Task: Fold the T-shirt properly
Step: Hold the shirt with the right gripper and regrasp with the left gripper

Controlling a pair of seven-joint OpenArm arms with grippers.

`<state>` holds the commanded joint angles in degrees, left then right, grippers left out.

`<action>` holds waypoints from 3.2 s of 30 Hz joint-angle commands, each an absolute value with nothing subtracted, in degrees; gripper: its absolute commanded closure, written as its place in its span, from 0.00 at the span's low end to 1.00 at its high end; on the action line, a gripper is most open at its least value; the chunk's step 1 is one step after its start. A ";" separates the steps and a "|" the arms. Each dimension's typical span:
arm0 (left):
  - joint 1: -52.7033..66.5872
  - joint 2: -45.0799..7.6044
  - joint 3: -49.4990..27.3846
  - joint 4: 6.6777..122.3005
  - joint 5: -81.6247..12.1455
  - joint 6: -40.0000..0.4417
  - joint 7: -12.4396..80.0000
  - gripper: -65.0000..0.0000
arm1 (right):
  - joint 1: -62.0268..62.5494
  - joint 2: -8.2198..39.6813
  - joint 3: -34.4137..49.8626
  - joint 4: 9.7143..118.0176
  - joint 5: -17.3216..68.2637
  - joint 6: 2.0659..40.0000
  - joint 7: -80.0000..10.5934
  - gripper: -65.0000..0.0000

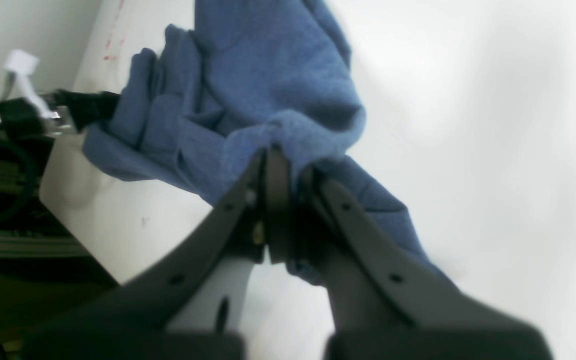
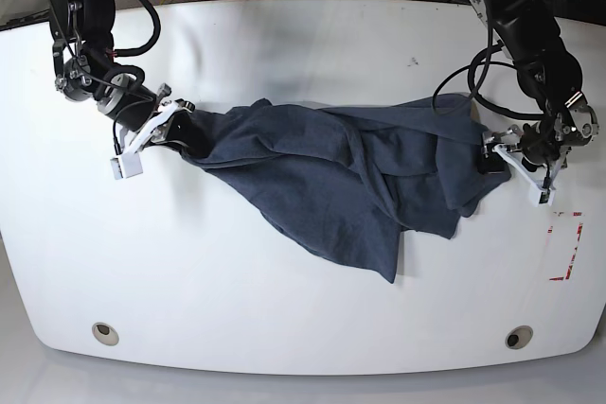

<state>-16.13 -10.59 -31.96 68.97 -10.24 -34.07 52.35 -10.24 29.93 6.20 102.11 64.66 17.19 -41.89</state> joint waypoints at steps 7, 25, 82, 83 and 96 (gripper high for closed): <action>-16.66 -9.98 -31.78 66.07 -10.33 -34.15 52.26 0.13 | -10.24 29.93 6.29 102.11 64.66 17.10 -41.89 1.00; -16.40 -9.01 -31.96 77.32 -9.98 -34.07 53.23 1.00 | -6.37 30.29 7.78 101.67 64.57 16.84 -41.80 1.00; -3.12 -18.42 -39.52 102.37 -9.89 -39.52 60.97 1.00 | -5.49 33.80 5.85 95.87 69.93 17.27 -41.98 1.00; -1.19 -18.42 -39.52 102.20 -9.89 -39.60 59.74 0.99 | -6.81 33.45 6.20 95.87 69.93 17.27 -41.98 1.00; 10.15 -18.77 -38.02 92.70 -10.33 -40.00 55.60 0.27 | -14.73 32.75 6.29 95.87 69.93 17.27 -41.98 1.00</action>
<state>10.15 -18.77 -38.02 92.70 -10.33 -40.00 55.60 -14.73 32.75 6.29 95.87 69.93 17.27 -41.98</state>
